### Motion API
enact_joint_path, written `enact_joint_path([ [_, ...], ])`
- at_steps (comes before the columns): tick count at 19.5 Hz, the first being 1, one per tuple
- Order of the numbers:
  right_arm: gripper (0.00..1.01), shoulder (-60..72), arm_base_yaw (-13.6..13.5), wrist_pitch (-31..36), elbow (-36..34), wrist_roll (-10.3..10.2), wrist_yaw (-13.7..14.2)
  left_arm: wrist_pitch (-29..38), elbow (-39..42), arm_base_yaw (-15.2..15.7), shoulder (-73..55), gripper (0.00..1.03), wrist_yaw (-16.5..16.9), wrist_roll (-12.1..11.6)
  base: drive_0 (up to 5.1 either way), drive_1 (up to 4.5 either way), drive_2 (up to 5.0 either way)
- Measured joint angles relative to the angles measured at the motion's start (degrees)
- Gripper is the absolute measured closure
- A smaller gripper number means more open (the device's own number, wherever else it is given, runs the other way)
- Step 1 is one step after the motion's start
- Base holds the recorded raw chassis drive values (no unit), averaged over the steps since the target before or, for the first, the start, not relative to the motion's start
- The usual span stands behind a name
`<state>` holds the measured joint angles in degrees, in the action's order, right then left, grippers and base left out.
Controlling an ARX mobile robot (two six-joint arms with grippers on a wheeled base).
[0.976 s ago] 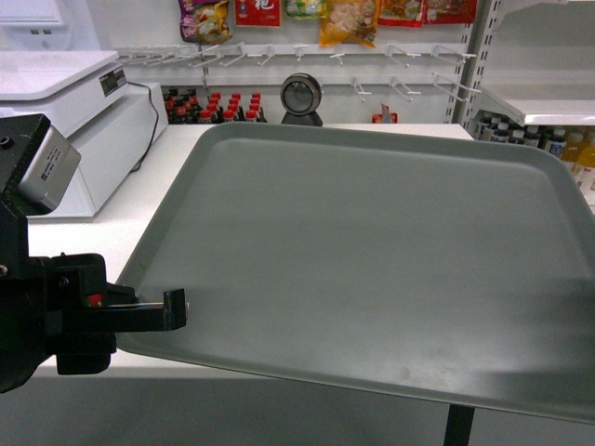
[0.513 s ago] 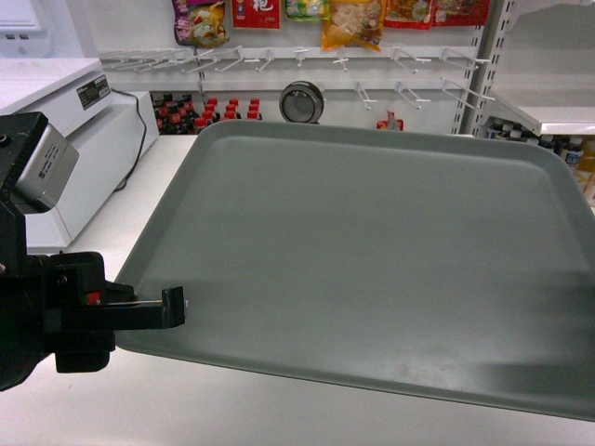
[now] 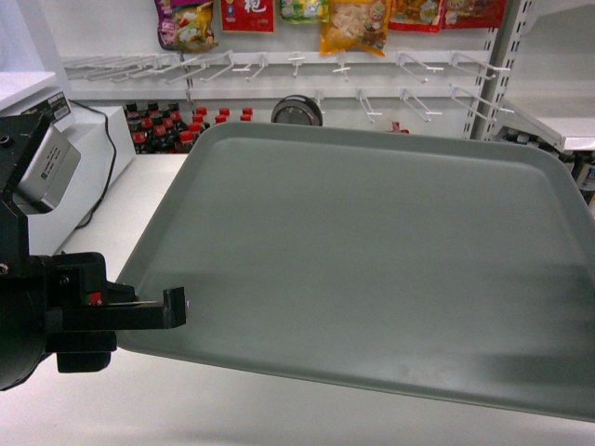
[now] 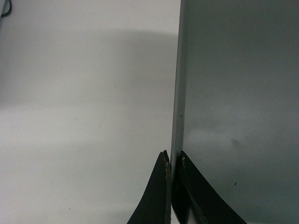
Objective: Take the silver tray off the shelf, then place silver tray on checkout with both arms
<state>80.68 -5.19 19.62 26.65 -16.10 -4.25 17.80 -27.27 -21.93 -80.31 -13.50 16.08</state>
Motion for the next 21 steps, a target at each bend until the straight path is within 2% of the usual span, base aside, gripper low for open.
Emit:
enact_joint_path([
  [2,0.99,-0.2,0.0,0.2,0.0,0.0,0.0,-0.4,-0.1,0.0,0.2,1.00,-0.3,0.1,0.0,0.00,0.0],
  [4,0.99,0.0,0.0,-1.0,0.1,0.4,-1.0,-9.0,-4.1,-0.7,-1.6,1.00,-4.5,1.4,0.0,0.00,0.0],
  [5,0.99,2.4,0.2,-5.0,2.5,2.5,-4.2,-12.7,-7.8,0.2,-5.4,1.00,-4.9,2.9,0.0,0.00,0.0],
  [7,0.99,11.4,1.9,-5.4,9.7,5.9,-6.7,-11.9,-12.4,2.6,-11.9,1.00,-0.7,5.0,0.0,0.00,0.0],
  [9,0.99,19.6,1.9,-5.9,18.2,7.7,-7.0,-11.2,-18.1,4.9,-18.0,1.00,2.0,5.9,0.0,0.00,0.0],
  [10,0.99,28.7,1.4,-7.2,29.3,9.7,-6.2,-10.5,-25.3,6.7,-25.2,1.00,3.2,5.5,0.0,0.00,0.0],
  [11,0.99,34.5,0.9,-8.5,35.4,11.0,-4.1,-12.1,-29.5,7.1,-29.7,1.00,3.3,5.3,0.0,0.00,0.0],
  [12,0.99,38.6,0.2,-6.9,37.7,11.9,-1.7,-13.4,-31.3,7.1,-33.3,1.00,3.4,5.8,0.0,0.00,0.0],
  [13,0.99,41.1,-0.6,-7.1,37.9,12.8,0.5,-14.3,-31.5,7.1,-35.7,1.00,3.5,6.5,0.0,0.00,0.0],
  [15,0.98,42.7,-1.6,-7.3,37.3,12.7,3.3,-14.3,-31.4,6.4,-37.6,1.00,3.0,7.2,0.0,0.00,0.0],
  [16,0.86,42.7,-1.6,-7.2,37.2,13.3,4.9,-14.4,-31.3,6.0,-37.6,0.88,1.8,7.3,0.0,0.00,0.0],
  [21,0.65,42.4,-0.8,-4.8,36.3,13.3,6.4,-13.8,-29.9,5.9,-37.3,0.69,0.8,7.6,0.0,0.00,0.0],
])
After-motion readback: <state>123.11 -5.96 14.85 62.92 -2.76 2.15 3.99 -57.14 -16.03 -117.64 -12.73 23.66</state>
